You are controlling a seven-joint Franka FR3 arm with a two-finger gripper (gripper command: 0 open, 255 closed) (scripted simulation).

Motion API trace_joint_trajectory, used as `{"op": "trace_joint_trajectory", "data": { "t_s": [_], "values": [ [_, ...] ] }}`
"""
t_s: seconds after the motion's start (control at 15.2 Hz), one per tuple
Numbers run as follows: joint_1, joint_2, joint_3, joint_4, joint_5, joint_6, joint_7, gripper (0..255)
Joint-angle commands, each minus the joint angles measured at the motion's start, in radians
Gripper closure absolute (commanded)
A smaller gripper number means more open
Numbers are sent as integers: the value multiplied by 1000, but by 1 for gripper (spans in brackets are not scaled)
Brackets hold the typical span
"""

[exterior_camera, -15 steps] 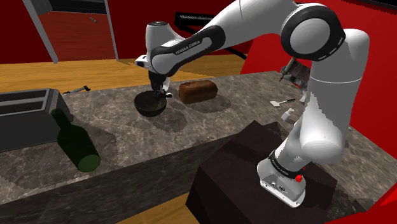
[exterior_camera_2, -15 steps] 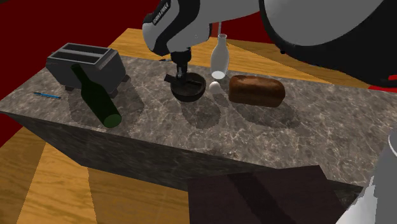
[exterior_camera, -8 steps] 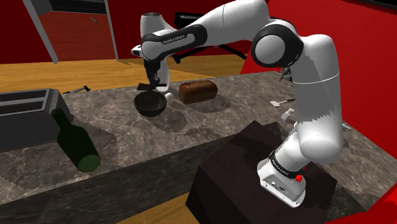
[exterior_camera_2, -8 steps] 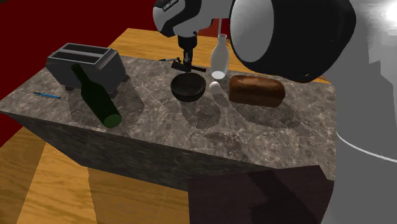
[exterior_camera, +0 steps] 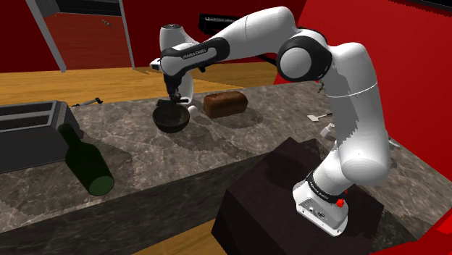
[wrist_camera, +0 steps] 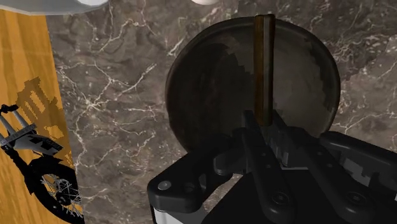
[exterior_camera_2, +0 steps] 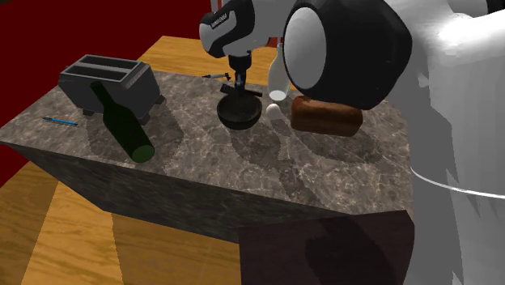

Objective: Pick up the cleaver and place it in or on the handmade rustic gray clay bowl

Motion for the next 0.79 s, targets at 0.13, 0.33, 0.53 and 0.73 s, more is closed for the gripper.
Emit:
{"op": "trace_joint_trajectory", "data": {
  "t_s": [0.13, 0.33, 0.53, 0.73],
  "values": [
    [1, 29, -2, -7, -2, 37, 2, 255],
    [2, 58, -3, -9, -4, 68, 3, 255],
    [2, 58, -3, -9, -4, 68, 3, 255],
    [2, 58, -3, -9, -4, 68, 3, 255]
  ]
}}
